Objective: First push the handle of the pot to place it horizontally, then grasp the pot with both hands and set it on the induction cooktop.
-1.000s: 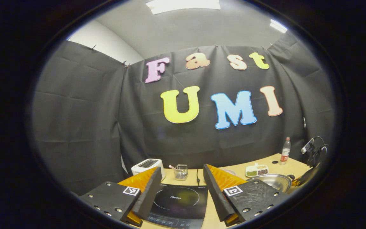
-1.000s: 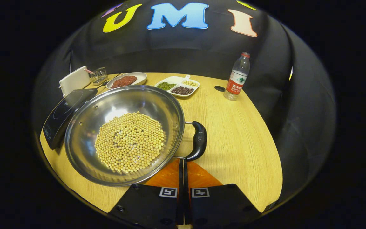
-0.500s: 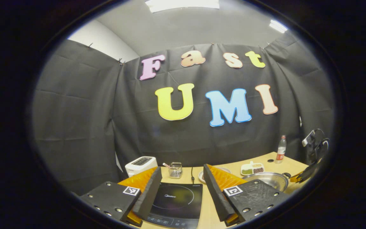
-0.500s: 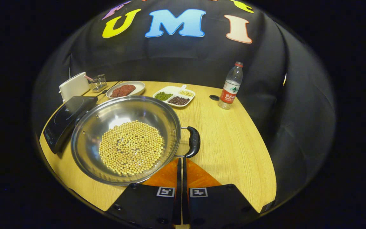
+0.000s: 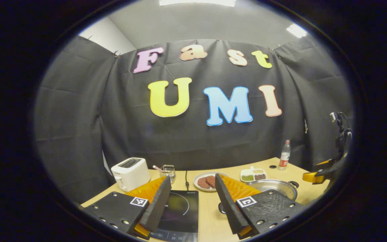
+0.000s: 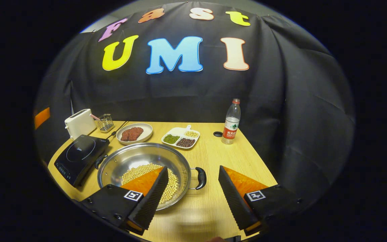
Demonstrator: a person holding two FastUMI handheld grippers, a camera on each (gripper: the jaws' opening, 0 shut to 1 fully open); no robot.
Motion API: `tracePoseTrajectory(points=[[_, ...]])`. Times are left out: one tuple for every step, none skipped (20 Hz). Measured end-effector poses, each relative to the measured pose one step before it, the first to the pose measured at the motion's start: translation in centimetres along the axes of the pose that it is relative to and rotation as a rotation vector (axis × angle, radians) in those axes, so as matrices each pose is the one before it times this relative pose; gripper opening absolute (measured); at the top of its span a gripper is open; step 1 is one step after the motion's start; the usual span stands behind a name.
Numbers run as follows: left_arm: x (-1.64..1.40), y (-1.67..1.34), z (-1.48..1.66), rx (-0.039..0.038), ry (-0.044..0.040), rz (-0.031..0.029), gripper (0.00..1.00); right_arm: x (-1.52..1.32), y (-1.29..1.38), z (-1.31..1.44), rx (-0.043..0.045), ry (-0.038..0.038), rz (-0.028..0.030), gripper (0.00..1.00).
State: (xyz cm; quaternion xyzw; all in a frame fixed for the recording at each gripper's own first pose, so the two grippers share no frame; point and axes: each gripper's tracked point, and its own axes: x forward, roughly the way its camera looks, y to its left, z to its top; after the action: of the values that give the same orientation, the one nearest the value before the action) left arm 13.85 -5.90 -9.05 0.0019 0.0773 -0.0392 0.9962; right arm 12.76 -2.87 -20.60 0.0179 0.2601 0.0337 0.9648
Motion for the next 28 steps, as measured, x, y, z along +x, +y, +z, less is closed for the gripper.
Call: tracePoseTrajectory(points=[[0.586, -0.498, -0.497, 0.00136, 0.01199, -0.0114, 0.78, 0.178, -0.051, 0.277, 0.01068, -0.00645, -0.0028, 0.96], [0.66, -0.619, -0.588, 0.0055, 0.0183, -0.01629, 0.8, 0.128, -0.044, 0.279, 0.00699, -0.006, -0.00279, 0.96], [0.727, -0.418, -0.66, 0.01124, 0.01705, -0.00769, 0.78, 0.221, -0.061, 0.013, 0.00133, -0.00359, 0.00027, 0.96], [0.71, -0.608, -0.61, 0.01118, 0.01983, -0.01207, 0.78, 0.186, -0.052, -0.135, -0.00341, 0.00383, -0.0018, 0.96], [0.782, -0.664, -0.692, 0.00517, 0.0175, -0.01233, 0.78, 0.278, -0.053, -0.216, -0.00551, 0.00596, -0.00096, 0.94], [0.888, -0.667, -0.725, -0.00129, 0.01895, -0.01354, 0.8, 0.331, -0.016, -0.095, -0.00415, 0.00385, -0.00119, 0.96], [0.939, -0.707, -0.929, -0.00393, 0.02124, -0.01514, 0.8, 0.353, -0.02, -0.135, -0.00285, 0.00534, 0.00228, 0.96], [0.85, -0.757, -0.918, -0.00763, 0.01856, -0.01598, 0.78, 0.293, -0.021, -0.101, -0.00215, 0.00371, 0.00116, 0.96], [0.775, -0.554, -0.856, -0.00569, 0.02082, -0.01418, 0.78, 0.27, -0.086, -0.181, -0.00209, 0.00579, -0.00051, 0.96], [0.787, -0.459, -0.728, -0.00144, 0.01957, -0.0091, 0.82, 0.265, 0.032, -0.121, 0.0003, 0.0075, 0.00292, 0.96], [0.735, -0.287, -0.734, 0.00098, 0.01645, -0.00428, 0.81, 0.162, 0.096, -0.059, 0.00053, 0.00184, 0.00583, 0.96], [0.678, -0.397, -0.638, 0.00065, 0.01625, -0.00799, 0.81, 0.256, -0.032, -0.047, -0.00262, 0.00173, 0.00294, 0.96], [0.735, -0.341, -0.587, -0.00068, 0.0161, -0.00765, 0.81, 0.431, 0.012, -0.123, -0.00384, 0.00115, 0.00393, 0.96], [0.65, -0.32, -0.501, -0.00156, 0.01903, -0.00735, 0.78, 0.339, -0.068, -0.107, -0.00313, 0.00489, 0.00184, 0.96], [0.672, -0.365, -0.823, -0.00272, 0.01949, -0.00924, 0.78, 0.377, 0.035, -0.313, -0.00039, 0.0064, 0.0042, 0.96], [0.604, -0.354, -0.728, -0.00196, 0.01951, -0.00568, 0.78, 0.398, -0.02, -0.155, 0.00239, 0.00671, 0.00269, 0.96], [0.48, -0.358, -0.816, -0.00029, 0.01977, -0.00546, 0.78, 0.517, -0.154, -0.342, 0.00199, 0.00908, 0.00138, 0.96], [0.711, -0.242, -0.628, 0.00211, 0.01919, -0.002, 0.78, 0.445, -0.115, -0.199, 0.00175, 0.00711, -0.00114, 0.96], [0.51, -0.177, -0.588, 0.00265, 0.01798, -0.00325, 0.8, 0.535, -0.086, -0.35, 0.00261, 0.00915, 0.0003, 0.96], [0.477, -0.303, -0.564, 0.0021, 0.01651, -0.00339, 0.78, 0.508, -0.097, -0.278, 0.00306, 0.0091, 0.00287, 0.96], [0.506, -0.211, -0.68, 0.00245, 0.01625, -0.00196, 0.79, 0.54, -0.135, -0.304, 0.00202, 0.01033, -0.00037, 0.96], [0.604, -0.089, -0.567, 0.00138, 0.01666, -0.00099, 0.79, 0.509, -0.134, -0.226, 0.00363, 0.01037, 0.00206, 0.94], [0.376, -0.144, -0.516, -0.00099, 0.01643, 0.00013, 0.79, 0.474, -0.034, -0.256, 0.00437, 0.00842, 0.00148, 0.94], [0.408, -0.192, -0.569, -0.00331, 0.0152, -0.00049, 0.79, 0.479, -0.095, -0.189, 0.00465, 0.00861, 0.00102, 0.96], [0.283, -0.116, -0.532, -0.00358, 0.01459, -0.00119, 0.78, 0.546, -0.165, -0.185, 0.00555, 0.00702, 0.00046, 0.96], [0.417, -0.093, -0.301, -0.00244, 0.01231, 0.0014, 0.81, 0.366, -0.119, -0.114, 0.00759, 0.00941, 0.00154, 0.96], [0.291, -0.038, -0.339, -0.00119, 0.01018, 0.00048, 0.81, 0.51, -0.023, -0.267, 0.00723, 0.0083, 0.00226, 0.94], [0.277, -0.048, -0.217, 0.00096, 0.00808, 0.0021, 0.81, 0.481, -0.086, -0.319, 0.00537, 0.01196, 0.00175, 0.96]])
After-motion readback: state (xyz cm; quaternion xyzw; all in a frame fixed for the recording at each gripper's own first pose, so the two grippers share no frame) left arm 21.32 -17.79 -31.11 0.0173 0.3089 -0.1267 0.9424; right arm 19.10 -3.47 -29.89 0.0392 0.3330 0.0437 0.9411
